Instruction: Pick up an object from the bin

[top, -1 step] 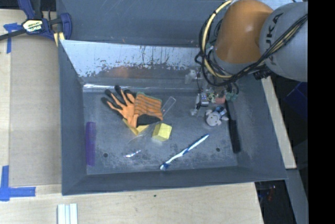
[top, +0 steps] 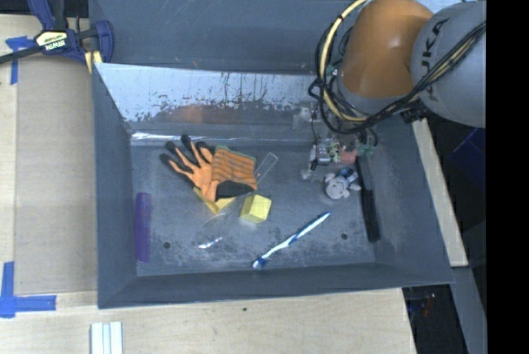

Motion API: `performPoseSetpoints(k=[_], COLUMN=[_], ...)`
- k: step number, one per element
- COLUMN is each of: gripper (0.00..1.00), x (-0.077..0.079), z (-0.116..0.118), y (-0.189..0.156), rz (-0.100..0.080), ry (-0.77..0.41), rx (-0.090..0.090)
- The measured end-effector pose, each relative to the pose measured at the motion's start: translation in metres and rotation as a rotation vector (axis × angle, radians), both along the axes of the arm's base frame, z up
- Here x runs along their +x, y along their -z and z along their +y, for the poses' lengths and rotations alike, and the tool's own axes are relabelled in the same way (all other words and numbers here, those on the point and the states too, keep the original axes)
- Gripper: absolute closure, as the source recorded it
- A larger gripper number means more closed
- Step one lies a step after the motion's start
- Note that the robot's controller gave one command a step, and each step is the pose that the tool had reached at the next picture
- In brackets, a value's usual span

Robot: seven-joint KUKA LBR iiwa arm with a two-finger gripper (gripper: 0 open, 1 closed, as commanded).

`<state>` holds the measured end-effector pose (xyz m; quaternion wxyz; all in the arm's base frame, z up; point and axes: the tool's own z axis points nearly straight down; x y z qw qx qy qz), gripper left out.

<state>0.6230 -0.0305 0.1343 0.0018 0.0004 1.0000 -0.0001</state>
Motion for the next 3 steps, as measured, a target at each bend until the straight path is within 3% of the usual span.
performPoseSetpoints(k=[1, 2, 3], gripper=[0.00, 0.00, 0.00], x=[-0.050, -0.080, -0.112], z=[0.024, 0.032, 0.054], y=[0.061, 0.021, 0.030], rz=[0.002, 0.001, 0.003], ry=[-0.347, -0.585, -0.392], rx=[0.000, -0.003, 0.000])
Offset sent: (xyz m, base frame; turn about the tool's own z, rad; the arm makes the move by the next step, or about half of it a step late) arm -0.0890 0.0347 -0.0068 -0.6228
